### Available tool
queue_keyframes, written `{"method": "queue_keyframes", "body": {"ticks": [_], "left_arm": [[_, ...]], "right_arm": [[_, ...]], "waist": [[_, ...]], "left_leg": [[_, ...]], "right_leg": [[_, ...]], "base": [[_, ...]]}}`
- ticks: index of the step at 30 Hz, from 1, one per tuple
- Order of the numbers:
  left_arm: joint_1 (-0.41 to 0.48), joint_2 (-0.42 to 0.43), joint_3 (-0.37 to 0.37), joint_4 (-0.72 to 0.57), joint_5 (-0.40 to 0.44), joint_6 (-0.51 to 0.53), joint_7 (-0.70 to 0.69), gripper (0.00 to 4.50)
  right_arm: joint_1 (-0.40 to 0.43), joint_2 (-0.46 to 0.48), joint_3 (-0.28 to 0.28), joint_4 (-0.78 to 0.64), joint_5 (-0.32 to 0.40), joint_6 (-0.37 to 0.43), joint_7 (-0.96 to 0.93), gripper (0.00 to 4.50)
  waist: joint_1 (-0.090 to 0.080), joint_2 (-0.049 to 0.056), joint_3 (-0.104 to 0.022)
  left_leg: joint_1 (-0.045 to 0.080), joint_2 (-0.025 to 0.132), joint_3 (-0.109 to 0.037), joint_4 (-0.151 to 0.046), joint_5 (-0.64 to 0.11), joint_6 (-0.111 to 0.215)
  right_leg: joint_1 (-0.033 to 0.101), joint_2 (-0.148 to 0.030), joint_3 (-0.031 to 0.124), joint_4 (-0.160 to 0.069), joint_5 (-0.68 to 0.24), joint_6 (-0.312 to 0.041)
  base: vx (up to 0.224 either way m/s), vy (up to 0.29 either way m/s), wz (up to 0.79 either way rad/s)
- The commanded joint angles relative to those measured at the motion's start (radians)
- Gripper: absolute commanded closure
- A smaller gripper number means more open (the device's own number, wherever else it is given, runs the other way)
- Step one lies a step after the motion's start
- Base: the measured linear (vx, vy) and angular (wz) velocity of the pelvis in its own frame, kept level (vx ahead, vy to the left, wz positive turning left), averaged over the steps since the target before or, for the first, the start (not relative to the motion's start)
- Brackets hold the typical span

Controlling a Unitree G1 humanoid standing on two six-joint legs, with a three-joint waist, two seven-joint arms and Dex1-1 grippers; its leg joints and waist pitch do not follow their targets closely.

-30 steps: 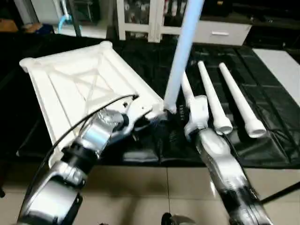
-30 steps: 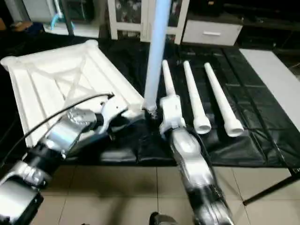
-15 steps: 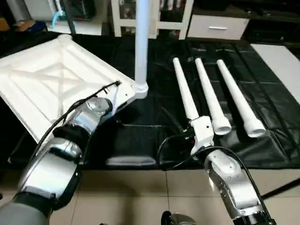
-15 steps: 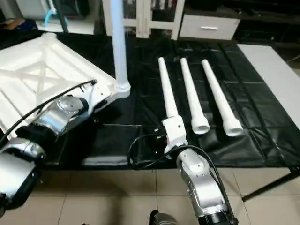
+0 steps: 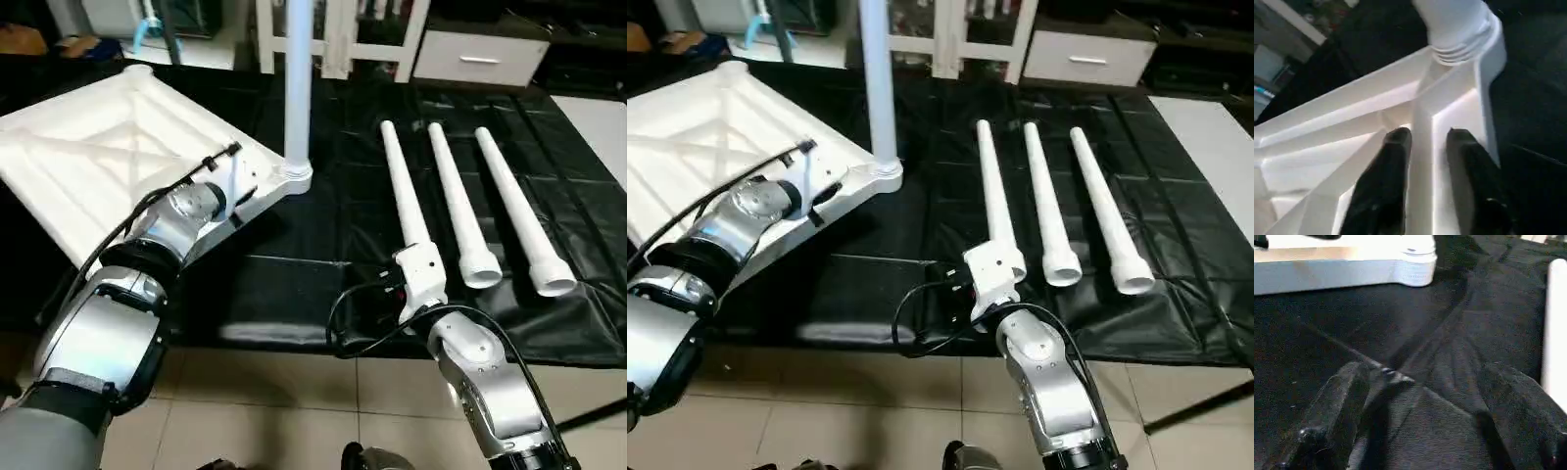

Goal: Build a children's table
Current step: Rotate table base

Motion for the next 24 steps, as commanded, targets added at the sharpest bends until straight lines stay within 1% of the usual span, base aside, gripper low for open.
{"method": "queue_keyframes", "body": {"ticks": [1,2,3,4,5,6,7,8,9,10,11,12,13,14,15,16,17,18,19,20,21,22,23,24], "left_arm": [[-0.023,-0.002,0.037,0.009,-0.035,-0.015,-0.021,2.90],[-0.021,-0.002,0.048,-0.002,-0.049,-0.012,-0.044,2.90],[-0.011,-0.003,0.078,-0.051,-0.101,0.007,-0.135,2.90],[-0.011,-0.003,0.079,-0.052,-0.102,0.008,-0.137,2.90],[0.000,0.001,0.098,-0.091,-0.137,0.029,-0.211,2.90],[0.017,0.010,0.105,-0.143,-0.165,0.059,-0.278,2.90],[0.090,0.069,0.093,-0.337,-0.225,0.163,-0.457,2.90],[0.103,0.082,0.088,-0.371,-0.234,0.179,-0.485,2.90],[0.118,0.095,0.082,-0.408,-0.243,0.197,-0.516,2.90],[0.180,0.168,0.064,-0.549,-0.276,0.245,-0.599,2.90],[0.213,0.217,0.054,-0.620,-0.296,0.274,-0.647,2.90],[0.213,0.217,0.054,-0.620,-0.296,0.274,-0.647,2.90],[0.297,0.352,0.015,-0.761,-0.303,0.313,-0.753,2.90],[0.329,0.404,0.000,-0.803,-0.299,0.325,-0.795,2.90],[0.366,0.464,-0.021,-0.838,-0.282,0.340,-0.839,2.90],[0.388,0.500,-0.032,-0.854,-0.267,0.343,-0.863,2.90],[0.410,0.536,-0.042,-0.869,-0.250,0.355,-0.882,2.90],[0.424,0.554,-0.040,-0.879,-0.234,0.371,-0.893,2.90],[0.445,0.586,-0.033,-0.891,-0.198,0.389,-0.906,2.90],[0.463,0.608,-0.024,-0.914,-0.185,0.412,-0.916,2.90],[0.477,0.625,-0.018,-0.935,-0.177,0.429,-0.925,2.90],[0.495,0.646,-0.010,-0.962,-0.179,0.456,-0.937,2.90],[0.507,0.662,-0.010,-0.977,-0.177,0.468,-0.944,2.90],[0.514,0.677,-0.016,-0.977,-0.161,0.466,-0.946,2.90]], "right_arm": [[0.010,-0.007,0.005,-0.024,-0.001,0.017,-0.008,0.64],[0.010,-0.006,0.004,-0.026,0.000,0.018,-0.010,0.64],[0.010,-0.004,-0.002,-0.032,0.004,0.019,-0.012,0.64],[0.010,-0.004,-0.002,-0.032,0.004,0.019,-0.012,0.64],[0.012,-0.001,-0.006,-0.038,0.007,0.022,-0.011,0.64],[0.013,-0.002,-0.008,-0.044,0.011,0.021,-0.005,0.64],[0.020,-0.008,-0.010,-0.066,0.026,0.028,0.019,0.64],[0.021,-0.009,-0.010,-0.069,0.027,0.029,0.024,0.64],[0.023,-0.010,-0.010,-0.073,0.029,0.030,0.029,0.64],[0.032,-0.021,-0.002,-0.097,0.045,0.030,0.067,0.64],[0.038,-0.027,0.002,-0.112,0.057,0.035,0.086,0.64],[0.038,-0.027,0.002,-0.112,0.057,0.035,0.086,0.64],[0.049,-0.050,0.018,-0.143,0.080,0.039,0.139,0.64],[0.052,-0.060,0.024,-0.155,0.091,0.043,0.160,0.64],[0.056,-0.071,0.029,-0.169,0.108,0.046,0.188,0.64],[0.057,-0.078,0.031,-0.175,0.117,0.048,0.203,0.64],[0.058,-0.085,0.033,-0.180,0.125,0.049,0.219,0.64],[0.058,-0.089,0.035,-0.183,0.129,0.050,0.227,0.64],[0.058,-0.097,0.038,-0.185,0.134,0.050,0.243,0.64],[0.057,-0.100,0.039,-0.187,0.133,0.051,0.251,0.64],[0.057,-0.103,0.040,-0.188,0.132,0.052,0.256,0.64],[0.057,-0.104,0.041,-0.189,0.132,0.053,0.262,0.64],[0.057,-0.106,0.042,-0.188,0.131,0.053,0.266,0.64],[0.057,-0.108,0.044,-0.188,0.128,0.052,0.268,0.64]], "waist": [[0.008,0.021,-0.084],[0.007,0.018,-0.085],[0.008,0.017,-0.084],[0.011,0.020,-0.086],[0.011,0.022,-0.085],[0.016,0.019,-0.085],[0.020,0.021,-0.086],[0.023,0.021,-0.086],[0.020,0.025,-0.088],[0.017,0.027,-0.087],[0.017,0.021,-0.088],[0.015,0.024,-0.089],[0.014,0.024,-0.087],[0.012,0.024,-0.087],[0.006,0.027,-0.074],[0.000,0.028,-0.072],[-0.002,0.028,-0.068],[0.000,0.030,-0.069],[0.003,0.027,-0.067],[0.003,0.027,-0.065],[0.003,0.028,-0.062],[0.005,0.028,-0.064],[0.004,0.027,-0.060],[0.004,0.020,-0.058]], "left_leg": [[0.012,0.007,0.012,-0.063,-0.254,0.060],[0.012,0.006,0.013,-0.064,-0.259,0.059],[0.010,0.005,0.013,-0.064,-0.266,0.055],[0.011,0.007,0.012,-0.064,-0.271,0.050],[0.012,0.008,0.012,-0.064,-0.276,0.049],[0.011,0.010,0.012,-0.067,-0.274,0.042],[0.008,0.014,0.011,-0.069,-0.265,0.039],[0.008,0.019,0.010,-0.071,-0.253,0.038],[0.005,0.018,0.010,-0.071,-0.236,0.036],[0.007,0.017,0.013,-0.069,-0.243,0.034],[0.008,0.020,0.012,-0.071,-0.247,0.030],[0.002,0.020,0.011,-0.072,-0.237,0.030],[0.014,0.018,0.016,-0.067,-0.252,0.022],[0.006,0.019,0.012,-0.071,-0.246,0.017],[0.007,0.018,0.017,-0.077,-0.284,0.015],[0.013,0.018,0.016,-0.077,-0.320,0.009],[0.013,0.014,0.018,-0.077,-0.334,0.006],[0.020,0.015,0.017,-0.077,-0.345,0.000],[0.033,0.015,0.022,-0.075,-0.353,-0.006],[0.033,0.017,0.022,-0.077,-0.357,-0.009],[0.030,0.015,0.020,-0.080,-0.370,-0.012],[0.033,0.015,0.019,-0.079,-0.375,-0.016],[0.030,0.016,0.017,-0.083,-0.382,-0.018],[0.028,0.012,0.016,-0.083,-0.392,-0.017]], "right_leg": [[0.069,-0.038,0.042,-0.061,-0.333,-0.176],[0.069,-0.036,0.042,-0.062,-0.321,-0.180],[0.071,-0.038,0.042,-0.061,-0.317,-0.185],[0.069,-0.038,0.043,-0.060,-0.310,-0.193],[0.068,-0.038,0.043,-0.059,-0.305,-0.195],[0.073,-0.042,0.045,-0.054,-0.293,-0.205],[0.076,-0.045,0.047,-0.046,-0.273,-0.213],[0.079,-0.049,0.050,-0.041,-0.255,-0.224],[0.079,-0.045,0.050,-0.032,-0.224,-0.228],[0.074,-0.041,0.051,-0.032,-0.218,-0.227],[0.078,-0.045,0.052,-0.029,-0.217,-0.229],[0.082,-0.047,0.053,-0.024,-0.212,-0.228],[0.070,-0.043,0.055,-0.028,-0.225,-0.223],[0.078,-0.045,0.057,-0.019,-0.220,-0.221],[0.068,-0.036,0.057,-0.029,-0.283,-0.195],[0.066,-0.038,0.060,-0.033,-0.337,-0.177],[0.064,-0.034,0.060,-0.037,-0.365,-0.167],[0.061,-0.036,0.060,-0.041,-0.387,-0.161],[0.048,-0.033,0.063,-0.045,-0.394,-0.165],[0.048,-0.032,0.064,-0.046,-0.400,-0.164],[0.049,-0.031,0.064,-0.048,-0.437,-0.150],[0.049,-0.032,0.065,-0.048,-0.449,-0.145],[0.047,-0.031,0.068,-0.049,-0.466,-0.136],[0.045,-0.028,0.070,-0.052,-0.489,-0.124]], "base": [[0.000,0.000,0.00],[0.000,0.000,0.00],[0.000,0.000,0.00],[0.000,0.000,0.00],[0.000,0.000,0.00],[0.000,0.000,0.00],[0.000,0.000,0.00],[0.000,0.000,0.00],[0.000,0.000,0.00],[0.000,0.000,0.00],[0.000,0.000,0.00],[0.000,0.000,0.00],[0.000,0.000,0.00],[0.000,0.000,0.00],[0.000,0.000,0.00],[0.000,0.000,0.00],[0.000,0.000,0.00],[0.000,0.000,0.00],[0.000,0.000,0.00],[0.000,0.000,0.00],[0.000,0.000,0.00],[0.000,0.000,0.00],[0.000,0.000,0.00],[0.000,0.000,0.00]]}}
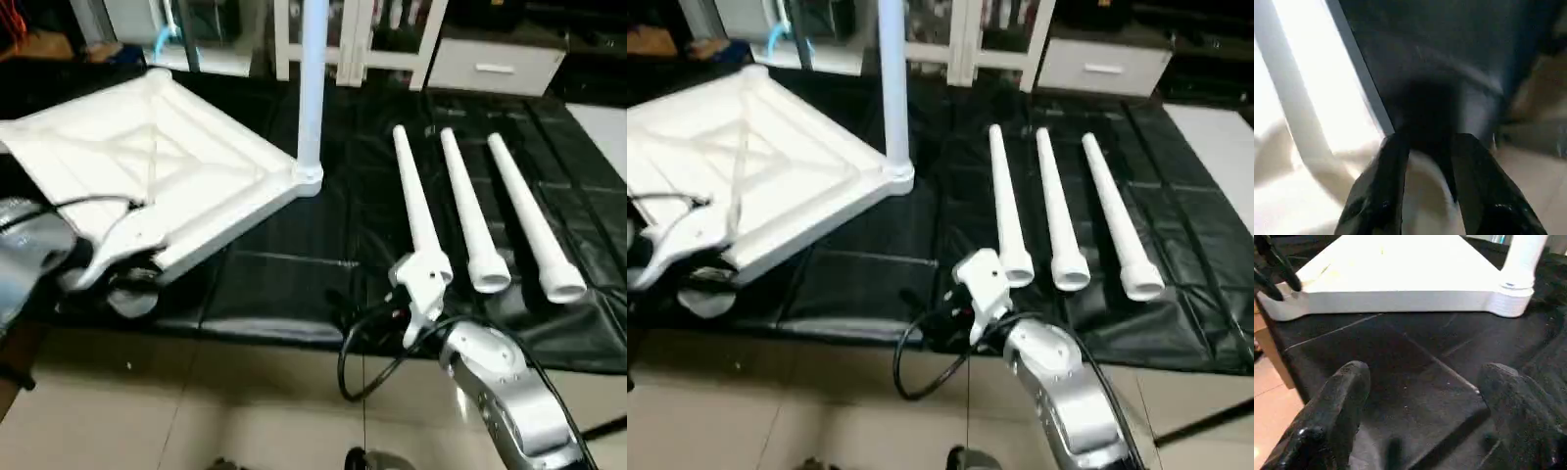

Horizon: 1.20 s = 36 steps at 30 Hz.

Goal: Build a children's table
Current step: Rotate table base

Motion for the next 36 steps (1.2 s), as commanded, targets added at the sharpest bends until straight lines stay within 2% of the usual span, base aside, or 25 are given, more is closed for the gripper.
{"method": "queue_keyframes", "body": {"ticks": [1,3,7,14,15,17,18,21,25,30,33,35,36], "left_arm": [[0.014,0.040,-0.004,-0.043,0.030,0.023,-0.011,2.90],[0.026,0.068,-0.021,-0.048,0.053,0.037,0.006,2.90],[0.036,0.098,-0.044,-0.058,0.059,0.051,0.025,2.90],[0.054,0.078,-0.046,-0.056,0.120,0.049,0.019,2.90],[0.046,0.068,-0.055,-0.035,0.140,0.040,0.039,2.90],[0.025,0.041,-0.075,0.016,0.175,0.022,0.085,2.90],[0.025,0.041,-0.076,0.017,0.175,0.021,0.085,2.90],[0.009,0.022,-0.087,0.037,0.189,0.011,0.132,2.90],[-0.009,-0.006,-0.091,0.044,0.210,0.001,0.151,2.90],[-0.057,-0.068,-0.082,0.090,0.254,-0.022,0.236,2.90],[-0.112,-0.125,-0.073,0.147,0.265,-0.050,0.325,2.90],[-0.147,-0.165,-0.071,0.188,0.280,-0.063,0.408,2.90],[-0.147,-0.165,-0.071,0.188,0.280,-0.063,0.408,2.90]], "right_arm": [[-0.001,-0.010,0.009,-0.021,0.004,0.009,0.015,0.64],[-0.003,-0.011,0.008,-0.019,0.003,0.010,0.015,0.64],[-0.007,-0.017,0.006,-0.020,0.009,0.014,0.015,0.64],[-0.006,-0.019,0.000,-0.024,0.008,0.017,0.022,0.64],[-0.007,-0.019,0.000,-0.021,0.006,0.015,0.021,0.64],[-0.009,-0.019,-0.002,-0.017,0.001,0.010,0.017,0.64],[-0.009,-0.019,-0.002,-0.016,0.001,0.010,0.017,0.64],[-0.009,-0.021,-0.004,-0.018,-0.002,0.007,0.016,0.64],[-0.007,-0.026,-0.007,-0.020,-0.004,0.006,0.015,0.64],[-0.006,-0.029,-0.008,-0.023,-0.009,0.003,0.014,0.64],[-0.009,-0.030,-0.009,-0.016,-0.013,-0.002,0.013,0.64],[-0.009,-0.029,-0.008,-0.016,-0.014,-0.002,0.012,0.64],[-0.009,-0.029,-0.008,-0.016,-0.014,-0.002,0.012,0.64]], "waist": [[-0.003,0.021,-0.060],[-0.008,0.023,-0.057],[-0.010,0.022,-0.059],[-0.012,0.021,-0.063],[-0.011,0.023,-0.064],[-0.011,0.020,-0.064],[-0.008,0.024,-0.066],[-0.007,0.022,-0.065],[-0.008,0.021,-0.064],[-0.006,0.021,-0.064],[-0.004,0.019,-0.066],[-0.005,0.015,-0.066],[-0.005,0.016,-0.066]], "left_leg": [[0.016,0.011,-0.001,-0.081,-0.401,-0.015],[0.010,0.010,-0.006,-0.084,-0.415,-0.014],[0.014,0.007,-0.007,-0.080,-0.433,-0.010],[0.008,0.007,-0.006,-0.079,-0.395,-0.005],[0.008,0.007,-0.006,-0.078,-0.389,-0.005],[0.009,0.005,-0.005,-0.077,-0.388,-0.002],[0.011,0.007,-0.005,-0.077,-0.384,-0.005],[0.010,0.006,-0.004,-0.076,-0.391,-0.006],[0.007,0.004,-0.007,-0.075,-0.394,-0.004],[0.015,0.002,-0.007,-0.070,-0.412,0.002],[0.013,-0.001,-0.009,-0.066,-0.411,0.006],[0.006,-0.001,-0.011,-0.066,-0.404,0.008],[0.007,-0.002,-0.013,-0.064,-0.412,0.007]], "right_leg": [[0.041,-0.032,0.039,-0.072,-0.496,-0.125],[0.043,-0.031,0.037,-0.075,-0.525,-0.107],[0.038,-0.032,0.036,-0.082,-0.561,-0.092],[0.042,-0.032,0.037,-0.079,-0.527,-0.102],[0.043,-0.031,0.037,-0.077,-0.508,-0.108],[0.042,-0.028,0.037,-0.077,-0.492,-0.111],[0.043,-0.029,0.038,-0.075,-0.478,-0.118],[0.043,-0.029,0.038,-0.073,-0.476,-0.124],[0.046,-0.031,0.034,-0.081,-0.537,-0.097],[0.037,-0.029,0.029,-0.094,-0.591,-0.074],[0.038,-0.029,0.023,-0.099,-0.619,-0.058],[0.042,-0.030,0.020,-0.100,-0.621,-0.052],[0.040,-0.029,0.016,-0.102,-0.635,-0.044]], "base": [[0.000,0.000,0.00],[0.000,0.000,0.00],[0.000,0.000,0.00],[0.000,0.000,0.00],[0.000,0.000,0.00],[0.000,0.000,0.00],[0.000,0.000,0.00],[0.000,0.000,0.00],[0.000,0.000,0.00],[0.000,0.000,0.00],[0.000,0.000,0.00],[0.000,0.000,0.00],[0.000,0.000,0.00]]}}
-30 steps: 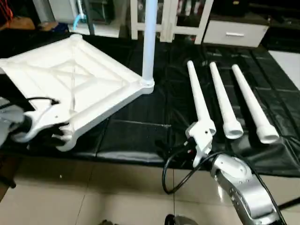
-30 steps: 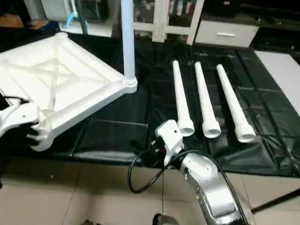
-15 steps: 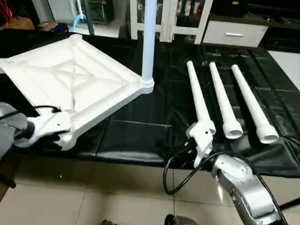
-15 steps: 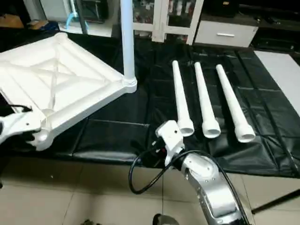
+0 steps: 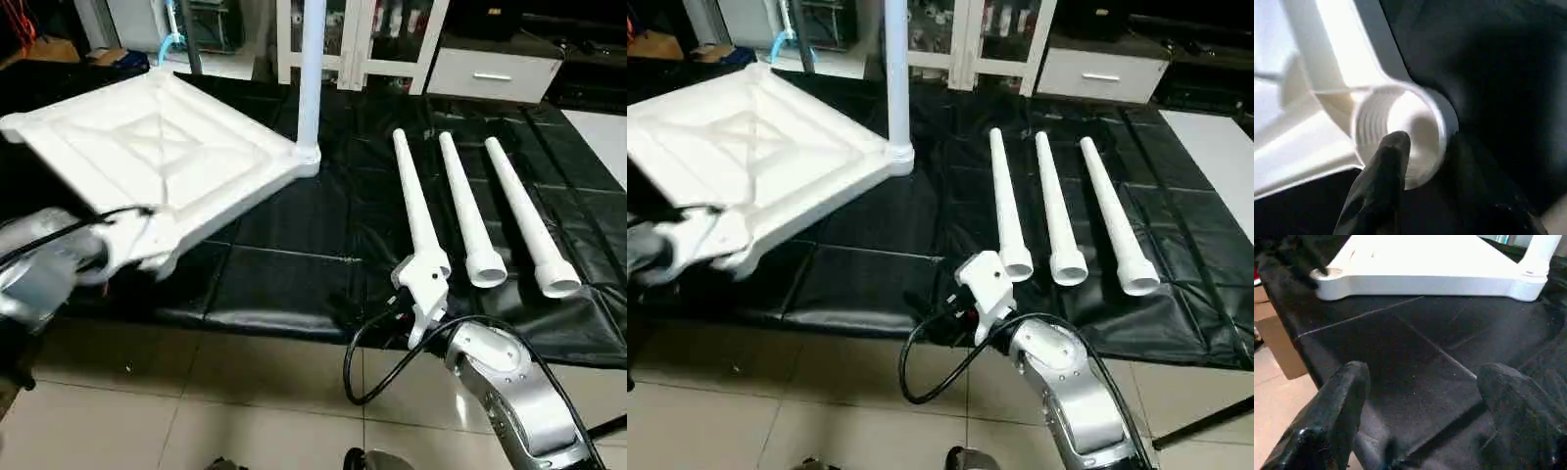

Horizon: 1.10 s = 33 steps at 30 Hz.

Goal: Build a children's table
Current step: Rotate table base

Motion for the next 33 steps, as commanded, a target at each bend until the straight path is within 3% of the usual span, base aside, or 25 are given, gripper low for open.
{"method": "queue_keyframes", "body": {"ticks": [1,2,3,5,7,9,11,13,14,15,18,19,20,21,22,24,25,26,27,28,29,30,33], "left_arm": [[-0.061,-0.048,0.030,0.040,0.033,-0.003,0.141,2.90],[-0.065,-0.055,0.034,0.042,0.032,0.000,0.149,2.90],[-0.077,-0.081,0.048,0.050,0.030,0.012,0.181,2.90],[-0.095,-0.143,0.079,0.008,0.005,0.052,0.207,2.90],[-0.098,-0.179,0.099,-0.032,-0.019,0.080,0.197,2.90],[-0.096,-0.211,0.120,-0.085,-0.058,0.125,0.173,2.90],[-0.085,-0.250,0.161,-0.177,-0.134,0.190,0.145,2.90],[-0.077,-0.287,0.205,-0.235,-0.210,0.234,0.138,2.90],[-0.075,-0.341,0.265,-0.279,-0.293,0.279,0.158,2.90],[-0.076,-0.399,0.324,-0.300,-0.355,0.277,0.210,2.90],[-0.061,-0.514,0.439,-0.319,-0.398,0.272,0.364,2.84],[-0.048,-0.529,0.454,-0.316,-0.386,0.280,0.395,2.82],[-0.026,-0.538,0.458,-0.327,-0.362,0.304,0.415,2.82],[-0.019,-0.541,0.459,-0.331,-0.353,0.314,0.420,2.82],[0.008,-0.553,0.463,-0.349,-0.330,0.322,0.446,2.82],[0.034,-0.573,0.480,-0.374,-0.323,0.321,0.489,2.82],[0.052,-0.586,0.492,-0.388,-0.323,0.310,0.517,2.82],[0.060,-0.590,0.497,-0.399,-0.326,0.310,0.527,2.82],[0.077,-0.592,0.489,-0.413,-0.327,0.305,0.527,2.82],[0.093,-0.592,0.472,-0.428,-0.328,0.308,0.523,2.82],[0.102,-0.588,0.453,-0.436,-0.325,0.307,0.519,2.82],[0.114,-0.579,0.413,-0.448,-0.318,0.301,0.511,2.82],[0.109,-0.579,0.385,-0.459,-0.325,0.319,0.498,2.82]], "right_arm": [[-0.010,-0.005,-0.003,-0.008,-0.014,-0.012,-0.007,0.64],[-0.010,-0.005,-0.002,-0.008,-0.014,-0.013,-0.007,0.64],[-0.011,-0.005,-0.001,-0.005,-0.017,-0.015,-0.008,0.64],[-0.009,-0.004,-0.001,-0.006,-0.019,-0.016,-0.011,0.64],[-0.007,-0.003,0.000,-0.009,-0.018,-0.015,-0.012,0.64],[-0.005,-0.003,0.000,-0.011,-0.019,-0.015,-0.014,0.64],[-0.007,0.008,-0.012,-0.016,-0.010,-0.003,-0.028,0.64],[-0.018,0.021,-0.027,-0.014,-0.010,0.015,-0.057,0.64],[-0.037,0.035,-0.045,-0.006,-0.019,0.043,-0.099,0.64],[-0.067,0.050,-0.070,0.007,-0.029,0.064,-0.148,0.64],[-0.162,0.087,-0.141,0.041,-0.013,0.126,-0.240,0.47],[-0.189,0.091,-0.160,0.043,0.019,0.147,-0.233,0.28],[-0.219,0.088,-0.169,0.048,0.022,0.159,-0.239,0.20],[-0.228,0.086,-0.172,0.049,0.022,0.162,-0.241,0.20],[-0.260,0.083,-0.182,0.060,0.019,0.173,-0.255,0.04],[-0.301,0.072,-0.187,0.092,-0.003,0.203,-0.277,0.04],[-0.345,0.060,-0.191,0.142,-0.031,0.221,-0.304,0.04],[-0.365,0.055,-0.193,0.166,-0.044,0.229,-0.320,0.04],[-0.413,0.048,-0.199,0.233,-0.051,0.250,-0.339,0.04],[-0.476,0.040,-0.197,0.324,-0.067,0.264,-0.355,0.04],[-0.517,0.034,-0.189,0.383,-0.085,0.259,-0.363,0.04],[-0.613,0.030,-0.186,0.517,-0.091,0.255,-0.355,0.04],[-0.730,0.028,-0.182,0.686,-0.092,0.273,-0.334,0.04]], "waist": [[-0.002,0.019,-0.066],[-0.006,0.017,-0.064],[-0.007,0.018,-0.064],[-0.009,0.019,-0.066],[-0.010,0.027,-0.071],[-0.009,0.026,-0.074],[-0.006,0.025,-0.076],[-0.007,0.023,-0.077],[-0.007,0.022,-0.079],[-0.003,0.021,-0.080],[-0.006,0.012,-0.085],[-0.005,0.014,-0.085],[-0.010,0.009,-0.082],[-0.010,0.009,-0.082],[-0.008,0.010,-0.089],[-0.007,0.012,-0.094],[-0.010,0.017,-0.095],[-0.010,0.016,-0.096],[-0.004,0.025,-0.098],[-0.009,0.025,-0.096],[-0.009,0.025,-0.096],[-0.009,0.023,-0.093],[-0.014,0.024,-0.089]], "left_leg": [[0.016,-0.001,-0.006,-0.075,-0.415,0.007],[0.009,-0.005,-0.007,-0.071,-0.414,0.008],[0.013,-0.006,-0.008,-0.069,-0.416,0.010],[0.007,-0.004,-0.014,-0.069,-0.413,0.013],[0.001,0.002,-0.019,-0.073,-0.400,0.013],[-0.006,0.008,-0.021,-0.079,-0.386,0.017],[-0.002,0.009,-0.018,-0.077,-0.388,0.016],[-0.007,0.008,-0.014,-0.076,-0.365,0.017],[-0.007,0.006,-0.010,-0.074,-0.345,0.019],[-0.004,0.007,-0.007,-0.071,-0.320,0.019],[-0.007,0.004,-0.001,-0.063,-0.280,0.029],[-0.006,0.003,-0.001,-0.061,-0.279,0.031],[-0.014,-0.002,-0.001,-0.061,-0.274,0.039],[-0.014,-0.002,-0.001,-0.061,-0.274,0.039],[-0.012,-0.004,0.002,-0.056,-0.236,0.046],[-0.014,-0.001,0.002,-0.055,-0.178,0.049],[-0.013,0.001,0.001,-0.054,-0.156,0.047],[-0.017,0.000,0.000,-0.054,-0.147,0.047],[-0.005,0.002,0.003,-0.051,-0.138,0.046],[-0.008,0.001,0.003,-0.053,-0.141,0.048],[-0.008,0.001,0.003,-0.053,-0.147,0.049],[-0.007,-0.001,0.004,-0.052,-0.165,0.048],[0.000,-0.001,0.007,-0.050,-0.223,0.051]], "right_leg": [[0.040,-0.034,0.018,-0.100,-0.640,-0.044],[0.043,-0.030,0.012,-0.103,-0.653,-0.033],[0.039,-0.031,0.009,-0.108,-0.665,-0.027],[0.045,-0.035,0.004,-0.109,-0.655,-0.031],[0.057,-0.040,0.002,-0.102,-0.605,-0.052],[0.065,-0.044,0.000,-0.093,-0.499,-0.099],[0.061,-0.045,0.004,-0.086,-0.450,-0.131],[0.066,-0.044,0.007,-0.079,-0.406,-0.154],[0.066,-0.043,0.009,-0.076,-0.387,-0.163],[0.065,-0.044,0.010,-0.074,-0.365,-0.181],[0.066,-0.038,0.009,-0.066,-0.329,-0.197],[0.064,-0.037,0.009,-0.065,-0.336,-0.192],[0.071,-0.032,0.007,-0.063,-0.378,-0.154],[0.071,-0.032,0.007,-0.063,-0.378,-0.154],[0.069,-0.035,0.009,-0.069,-0.400,-0.117],[0.070,-0.033,0.011,-0.063,-0.340,-0.128],[0.068,-0.030,0.012,-0.054,-0.289,-0.158],[0.072,-0.029,0.011,-0.053,-0.270,-0.165],[0.063,-0.028,0.013,-0.048,-0.228,-0.187],[0.066,-0.025,0.014,-0.043,-0.186,-0.209],[0.066,-0.026,0.012,-0.042,-0.187,-0.214],[0.066,-0.025,0.012,-0.043,-0.198,-0.217],[0.058,-0.026,0.012,-0.045,-0.245,-0.224]], "base": [[0.000,0.000,0.00],[0.000,0.000,0.00],[0.000,0.000,0.00],[0.000,0.000,0.00],[0.000,0.000,0.00],[0.000,0.000,0.00],[0.000,0.000,0.00],[0.000,0.000,0.00],[0.000,0.000,0.00],[0.000,0.000,0.00],[0.000,0.000,0.00],[0.000,0.000,0.00],[0.000,0.000,0.00],[0.000,0.000,0.00],[0.000,0.000,0.00],[0.000,0.000,0.00],[0.000,0.000,0.00],[0.000,0.000,0.00],[0.000,0.000,0.00],[0.000,0.000,0.00],[0.000,0.000,0.00],[0.000,0.000,0.00],[0.000,0.000,0.00]]}}
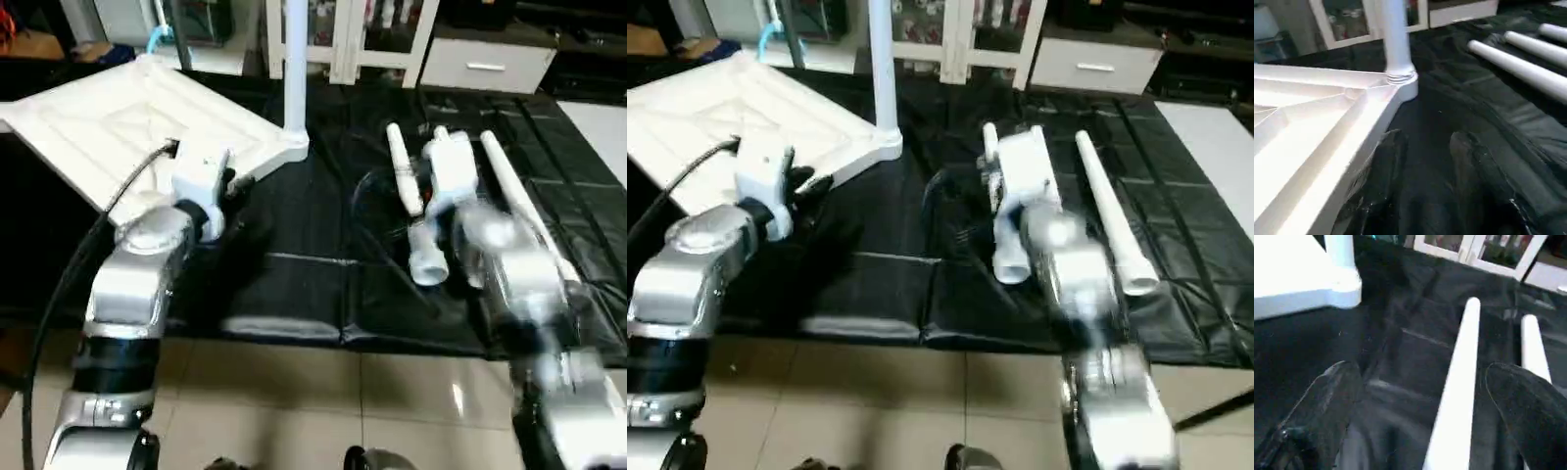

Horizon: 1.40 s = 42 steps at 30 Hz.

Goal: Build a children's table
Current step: Rotate table base, then pick table leg

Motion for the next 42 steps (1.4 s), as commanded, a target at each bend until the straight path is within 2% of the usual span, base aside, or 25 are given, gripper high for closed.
{"method": "queue_keyframes", "body": {"ticks": [1,2,3,4,7,8,9,11,15,17,18,19,27,28,32,34,37,39,42], "left_arm": [[-0.008,0.005,-0.040,-0.031,0.003,0.016,-0.024,2.82],[-0.008,0.014,-0.061,-0.049,0.003,0.026,-0.051,2.82],[-0.007,0.016,-0.066,-0.058,0.004,0.033,-0.060,2.82],[-0.007,0.019,-0.068,-0.071,-0.004,0.046,-0.075,2.82],[-0.008,0.051,-0.087,-0.099,-0.014,0.065,-0.123,2.82],[-0.009,0.061,-0.088,-0.109,-0.023,0.081,-0.136,2.82],[-0.009,0.080,-0.093,-0.127,-0.044,0.106,-0.166,2.82],[-0.007,0.099,-0.102,-0.146,-0.062,0.129,-0.189,2.82],[-0.007,0.134,-0.125,-0.173,-0.089,0.155,-0.232,2.82],[-0.007,0.140,-0.134,-0.176,-0.083,0.154,-0.242,2.82],[-0.007,0.140,-0.135,-0.175,-0.080,0.153,-0.242,2.82],[-0.008,0.143,-0.139,-0.175,-0.077,0.155,-0.246,2.82],[-0.014,0.162,-0.143,-0.199,-0.108,0.172,-0.281,2.82],[-0.010,0.179,-0.151,-0.219,-0.130,0.183,-0.303,2.82],[-0.001,0.189,-0.156,-0.233,-0.146,0.195,-0.323,2.82],[-0.002,0.189,-0.157,-0.233,-0.146,0.193,-0.325,2.82],[-0.002,0.190,-0.156,-0.237,-0.151,0.196,-0.332,2.82],[-0.001,0.197,-0.159,-0.243,-0.161,0.202,-0.339,2.82],[0.000,0.201,-0.157,-0.246,-0.173,0.212,-0.340,2.82]], "right_arm": [[-0.060,-0.002,0.005,0.120,-0.006,0.035,0.019,0.04],[-0.108,-0.001,-0.003,0.192,0.005,0.063,0.036,0.04],[-0.120,0.000,-0.007,0.209,0.009,0.072,0.041,0.04],[-0.139,-0.003,-0.010,0.244,0.005,0.094,0.029,0.04],[-0.186,-0.010,-0.028,0.339,-0.002,0.134,-0.010,0.04],[-0.195,-0.009,-0.038,0.358,0.003,0.145,-0.019,0.04],[-0.211,-0.010,-0.047,0.397,0.000,0.160,-0.032,0.04],[-0.232,-0.012,-0.056,0.449,-0.010,0.158,-0.053,0.04],[-0.278,-0.027,-0.062,0.587,-0.021,0.130,-0.070,0.04],[-0.284,-0.028,-0.060,0.621,-0.014,0.140,-0.036,0.04],[-0.282,-0.027,-0.059,0.627,-0.011,0.147,-0.023,0.04],[-0.281,-0.026,-0.062,0.642,-0.004,0.157,-0.001,0.04],[-0.258,-0.026,-0.086,0.706,0.014,0.186,0.052,0.04],[-0.261,-0.033,-0.092,0.732,0.008,0.173,0.051,0.19],[-0.271,-0.039,-0.099,0.762,0.002,0.160,0.058,0.33],[-0.273,-0.044,-0.098,0.771,0.001,0.160,0.067,0.60],[-0.277,-0.050,-0.104,0.785,0.008,0.169,0.087,0.91],[-0.278,-0.054,-0.111,0.793,0.011,0.172,0.096,1.05],[-0.280,-0.059,-0.124,0.798,0.018,0.182,0.116,1.35]], "waist": [[-0.007,0.007,-0.085],[0.000,0.015,-0.086],[-0.004,0.006,-0.082],[-0.001,0.003,-0.082],[0.000,0.005,-0.082],[-0.002,0.000,-0.082],[0.001,0.003,-0.082],[0.000,0.004,-0.080],[-0.002,0.009,-0.076],[-0.002,0.008,-0.075],[-0.001,0.012,-0.075],[-0.003,0.009,-0.074],[0.000,0.010,-0.075],[0.000,0.011,-0.076],[-0.001,0.011,-0.074],[-0.002,0.009,-0.074],[-0.003,0.008,-0.075],[-0.003,0.004,-0.076],[-0.002,0.006,-0.076]], "left_leg": [[0.004,-0.002,0.016,-0.064,-0.226,0.055],[0.010,-0.001,0.018,-0.062,-0.221,0.054],[0.005,-0.001,0.017,-0.063,-0.219,0.056],[0.005,0.002,0.018,-0.063,-0.200,0.055],[0.001,0.001,0.017,-0.063,-0.166,0.054],[0.000,0.000,0.019,-0.063,-0.159,0.054],[0.000,-0.001,0.018,-0.063,-0.150,0.053],[-0.001,0.000,0.020,-0.063,-0.147,0.048],[0.001,-0.002,0.020,-0.062,-0.189,0.032],[0.002,-0.002,0.021,-0.062,-0.212,0.029],[0.001,-0.002,0.020,-0.062,-0.216,0.029],[-0.001,-0.002,0.020,-0.063,-0.228,0.028],[0.000,0.001,0.018,-0.063,-0.219,0.026],[0.002,0.001,0.019,-0.062,-0.222,0.023],[0.003,0.000,0.019,-0.062,-0.247,0.019],[0.002,0.000,0.018,-0.062,-0.257,0.019],[0.001,0.001,0.017,-0.062,-0.260,0.017],[0.001,0.000,0.019,-0.061,-0.256,0.019],[0.001,0.001,0.018,-0.062,-0.249,0.022]], "right_leg": [[0.068,-0.023,0.033,-0.052,-0.267,-0.205],[0.064,-0.026,0.035,-0.052,-0.261,-0.206],[0.067,-0.025,0.035,-0.047,-0.266,-0.207],[0.067,-0.028,0.036,-0.048,-0.256,-0.205],[0.069,-0.028,0.036,-0.041,-0.228,-0.214],[0.070,-0.028,0.036,-0.041,-0.221,-0.215],[0.071,-0.029,0.037,-0.038,-0.215,-0.216],[0.069,-0.030,0.037,-0.035,-0.215,-0.220],[0.066,-0.028,0.035,-0.038,-0.251,-0.219],[0.065,-0.028,0.035,-0.043,-0.275,-0.212],[0.066,-0.029,0.034,-0.042,-0.279,-0.210],[0.067,-0.029,0.033,-0.046,-0.299,-0.200],[0.066,-0.030,0.033,-0.043,-0.294,-0.214],[0.066,-0.031,0.033,-0.043,-0.300,-0.215],[0.064,-0.030,0.032,-0.047,-0.326,-0.211],[0.064,-0.030,0.031,-0.048,-0.348,-0.204],[0.064,-0.031,0.030,-0.049,-0.361,-0.198],[0.064,-0.031,0.031,-0.050,-0.364,-0.194],[0.063,-0.031,0.031,-0.049,-0.362,-0.197]], "base": [[0.000,0.000,0.00],[0.000,0.000,0.00],[0.000,0.000,0.00],[0.000,0.000,0.00],[0.000,0.000,0.00],[0.000,0.000,0.00],[0.000,0.000,0.00],[0.000,0.000,0.00],[0.000,0.000,0.00],[0.000,0.000,0.00],[0.000,0.000,0.00],[0.000,0.000,0.00],[0.000,0.000,0.00],[0.000,0.000,0.00],[0.000,0.000,0.00],[0.000,0.000,0.00],[0.000,0.000,0.00],[0.000,0.000,0.00],[0.000,0.000,0.00]]}}
